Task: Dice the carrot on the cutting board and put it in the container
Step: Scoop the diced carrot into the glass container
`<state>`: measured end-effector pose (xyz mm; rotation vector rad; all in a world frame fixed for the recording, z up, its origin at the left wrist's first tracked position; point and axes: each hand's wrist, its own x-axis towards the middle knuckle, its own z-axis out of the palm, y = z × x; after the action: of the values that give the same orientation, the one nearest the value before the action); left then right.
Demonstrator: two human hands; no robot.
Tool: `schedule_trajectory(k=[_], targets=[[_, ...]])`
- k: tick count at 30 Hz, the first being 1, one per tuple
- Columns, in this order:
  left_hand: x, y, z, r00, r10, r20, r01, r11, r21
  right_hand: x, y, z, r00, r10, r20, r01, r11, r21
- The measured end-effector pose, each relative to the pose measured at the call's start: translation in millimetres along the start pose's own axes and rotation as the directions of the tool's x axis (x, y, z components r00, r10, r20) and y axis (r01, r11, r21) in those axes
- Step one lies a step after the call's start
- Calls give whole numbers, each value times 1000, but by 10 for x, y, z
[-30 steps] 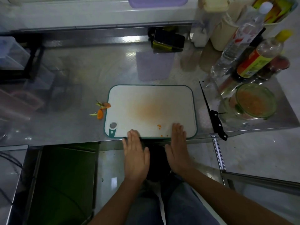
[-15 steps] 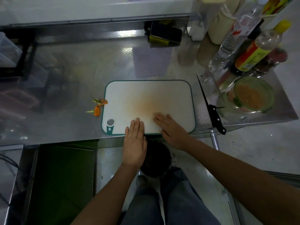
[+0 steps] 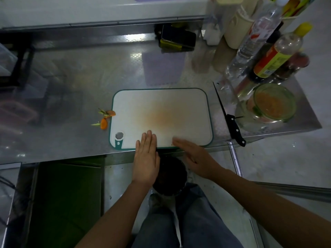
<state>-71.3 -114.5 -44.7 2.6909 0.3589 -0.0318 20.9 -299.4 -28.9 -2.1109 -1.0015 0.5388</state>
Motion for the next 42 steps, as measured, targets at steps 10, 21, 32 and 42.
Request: schedule_trajectory(k=[10, 21, 32, 42], targets=[[-39, 29, -30, 998, 57, -11, -58, 998, -19, 20, 1, 50, 994, 76, -78, -80, 996, -45], [-77, 50, -50, 996, 94, -13, -94, 994, -61, 1, -73, 75, 996, 9, -93, -11, 1000, -25], [-38, 93, -79, 998, 65, -25, -66, 997, -45, 266, 39, 8, 965, 179, -191, -195, 978, -70], [-34, 30, -63, 997, 65, -40, -69, 992, -110, -107, -72, 63, 1000, -9, -20, 10, 999, 32]])
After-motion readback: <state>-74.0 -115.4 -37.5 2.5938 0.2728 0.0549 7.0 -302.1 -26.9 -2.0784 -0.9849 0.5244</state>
